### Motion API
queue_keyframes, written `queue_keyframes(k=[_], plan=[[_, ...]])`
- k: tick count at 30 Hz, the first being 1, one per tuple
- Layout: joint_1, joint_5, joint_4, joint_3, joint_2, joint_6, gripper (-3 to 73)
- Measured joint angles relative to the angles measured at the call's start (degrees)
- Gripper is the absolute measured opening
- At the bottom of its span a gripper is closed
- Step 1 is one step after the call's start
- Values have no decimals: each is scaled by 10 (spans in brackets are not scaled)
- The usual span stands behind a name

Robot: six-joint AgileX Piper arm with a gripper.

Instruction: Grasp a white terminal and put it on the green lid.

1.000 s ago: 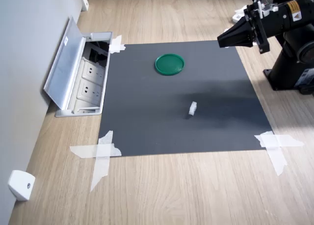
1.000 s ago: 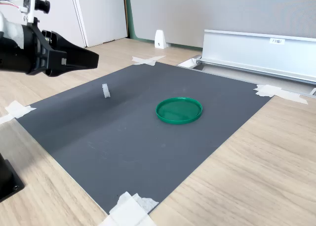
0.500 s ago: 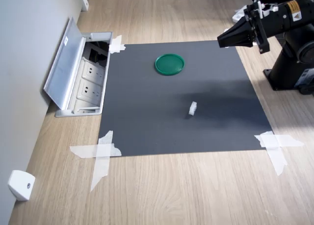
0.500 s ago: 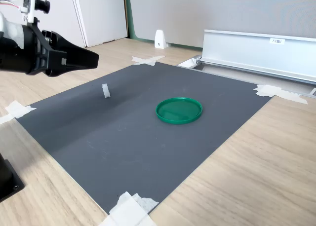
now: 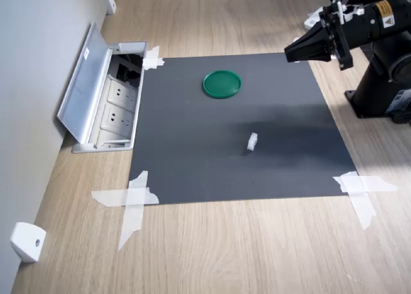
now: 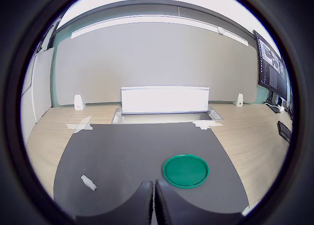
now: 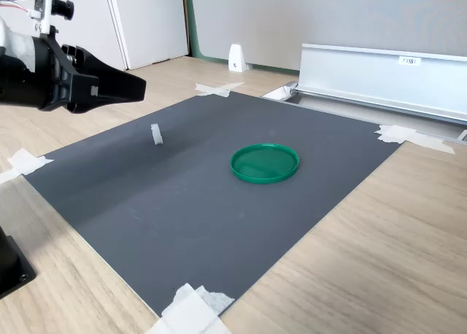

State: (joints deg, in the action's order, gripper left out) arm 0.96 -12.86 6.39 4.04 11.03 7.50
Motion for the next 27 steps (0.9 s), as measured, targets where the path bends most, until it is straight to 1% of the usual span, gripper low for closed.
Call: queue_keyframes(k=[13,17,21,27], plan=[[0,12,0,0,0,0,-8],[0,7,7,0,0,-14,-8],[0,-19,9,32,21,-47,-8],[0,-89,11,143,112,-118,-8]])
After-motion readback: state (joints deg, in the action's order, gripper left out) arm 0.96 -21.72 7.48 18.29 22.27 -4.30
